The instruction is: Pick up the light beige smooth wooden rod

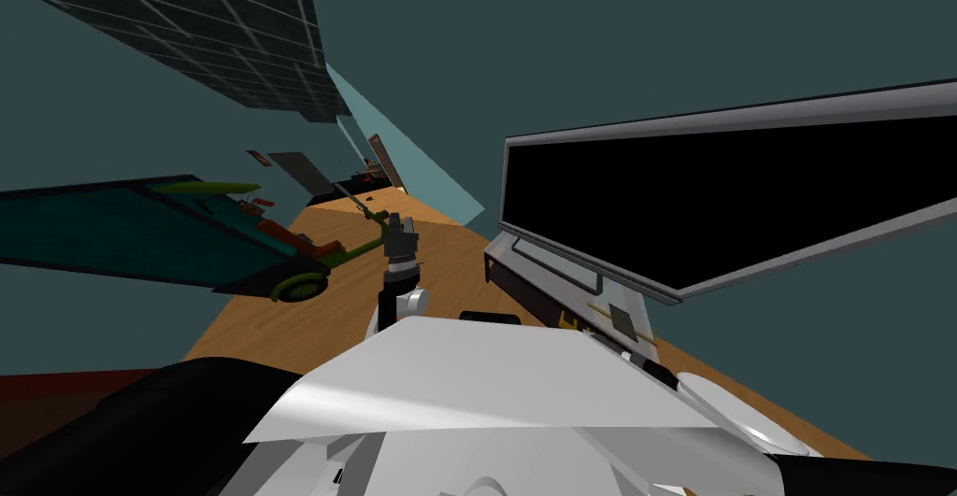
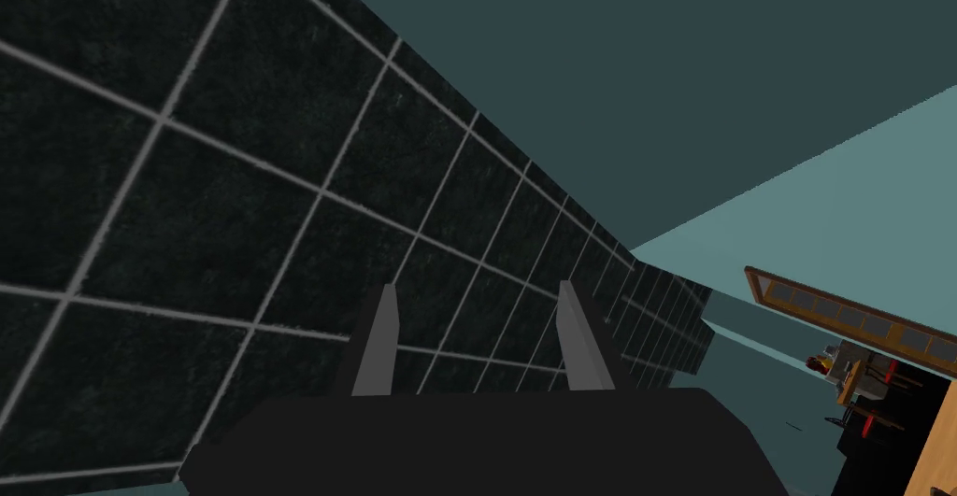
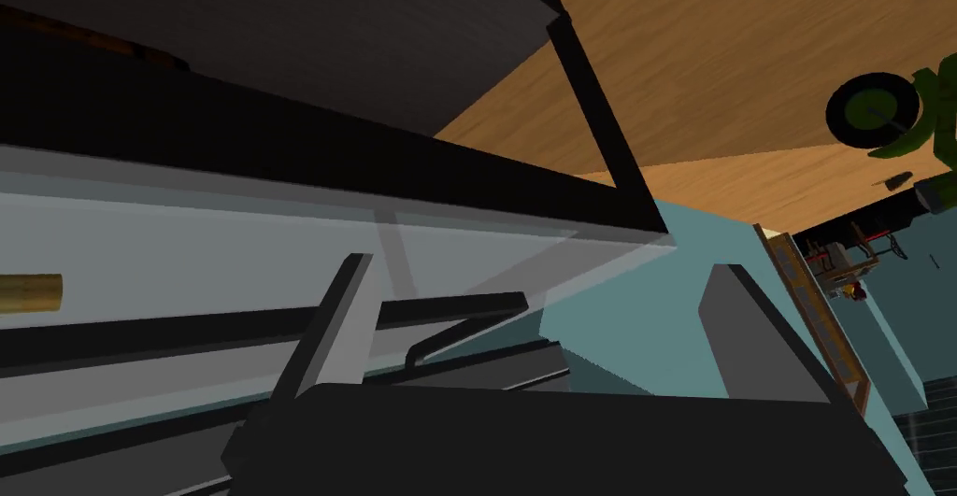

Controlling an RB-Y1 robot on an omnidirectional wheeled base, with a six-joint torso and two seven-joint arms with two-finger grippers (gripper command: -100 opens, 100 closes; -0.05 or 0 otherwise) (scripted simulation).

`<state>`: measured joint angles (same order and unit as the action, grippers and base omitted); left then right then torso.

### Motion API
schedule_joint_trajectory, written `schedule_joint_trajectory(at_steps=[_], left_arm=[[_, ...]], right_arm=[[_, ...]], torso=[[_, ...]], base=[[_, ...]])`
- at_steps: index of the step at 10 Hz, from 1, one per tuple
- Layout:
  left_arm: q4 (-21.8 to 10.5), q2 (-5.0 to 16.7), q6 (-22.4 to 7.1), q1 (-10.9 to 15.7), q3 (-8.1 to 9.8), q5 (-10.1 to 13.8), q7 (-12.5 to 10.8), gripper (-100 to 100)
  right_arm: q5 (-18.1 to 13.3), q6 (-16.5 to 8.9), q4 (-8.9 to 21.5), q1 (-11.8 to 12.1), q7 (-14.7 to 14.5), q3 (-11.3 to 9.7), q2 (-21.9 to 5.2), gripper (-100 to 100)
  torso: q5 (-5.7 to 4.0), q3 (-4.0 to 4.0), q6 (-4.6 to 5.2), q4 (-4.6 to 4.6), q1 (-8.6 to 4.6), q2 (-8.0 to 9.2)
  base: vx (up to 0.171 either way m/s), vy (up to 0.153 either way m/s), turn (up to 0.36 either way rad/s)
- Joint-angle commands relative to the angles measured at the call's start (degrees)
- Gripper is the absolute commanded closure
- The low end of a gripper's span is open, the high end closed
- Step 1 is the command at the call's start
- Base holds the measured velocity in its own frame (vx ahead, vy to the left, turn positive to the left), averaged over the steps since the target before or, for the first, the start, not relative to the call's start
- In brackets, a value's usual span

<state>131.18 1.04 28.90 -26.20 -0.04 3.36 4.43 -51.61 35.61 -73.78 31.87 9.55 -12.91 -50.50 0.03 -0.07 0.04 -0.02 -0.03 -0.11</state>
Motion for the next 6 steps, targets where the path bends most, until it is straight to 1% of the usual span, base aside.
schedule_joint_trajectory(at_steps=[1,2,3,4,5,6], left_arm=[[0.0,0.0,0.0,0.0,0.0,0.0,0.0,0],[0.0,0.0,0.0,0.01,0.0,0.0,0.0,0],[0.0,0.0,0.0,0.0,0.0,0.0,0.0,0],[0.0,0.0,0.0,0.01,0.0,0.0,0.0,0],[0.0,0.0,0.0,0.01,0.0,0.0,0.0,0],[0.0,0.0,0.0,-0.01,0.01,0.0,0.0,0]], right_arm=[[-2.86,-1.01,1.33,1.04,0.68,-0.83,-1.86,-100],[-3.4,-1.01,1.33,1.04,0.68,-0.83,-1.86,-100],[-5.57,-1.29,3.59,1.3,0.59,-1.56,-2.83,-100],[-7.29,-1.64,5.73,1.54,0.49,-2.3,-3.65,-100],[-8.28,-1.64,5.73,1.54,0.49,-2.3,-3.65,-100],[-10.15,-2.03,7.73,1.77,0.38,-3.05,-4.31,-100]], torso=[[0.0,0.0,0.0,0.0,0.0,0.0],[0.0,0.03,-0.04,0.01,-0.02,0.05],[-0.01,0.06,0.05,0.02,-0.01,0.11],[-0.01,0.06,-0.02,0.03,-0.03,0.09],[-0.02,0.03,-0.03,0.02,-0.13,0.05],[-0.04,0.05,0.06,0.02,-0.12,0.08]], base=[[0.049,-0.024,0.361],[0.042,-0.029,0.154],[0.049,-0.031,0.292],[0.059,-0.061,0.441],[0.05,-0.063,0.158],[0.045,-0.053,0.263]])
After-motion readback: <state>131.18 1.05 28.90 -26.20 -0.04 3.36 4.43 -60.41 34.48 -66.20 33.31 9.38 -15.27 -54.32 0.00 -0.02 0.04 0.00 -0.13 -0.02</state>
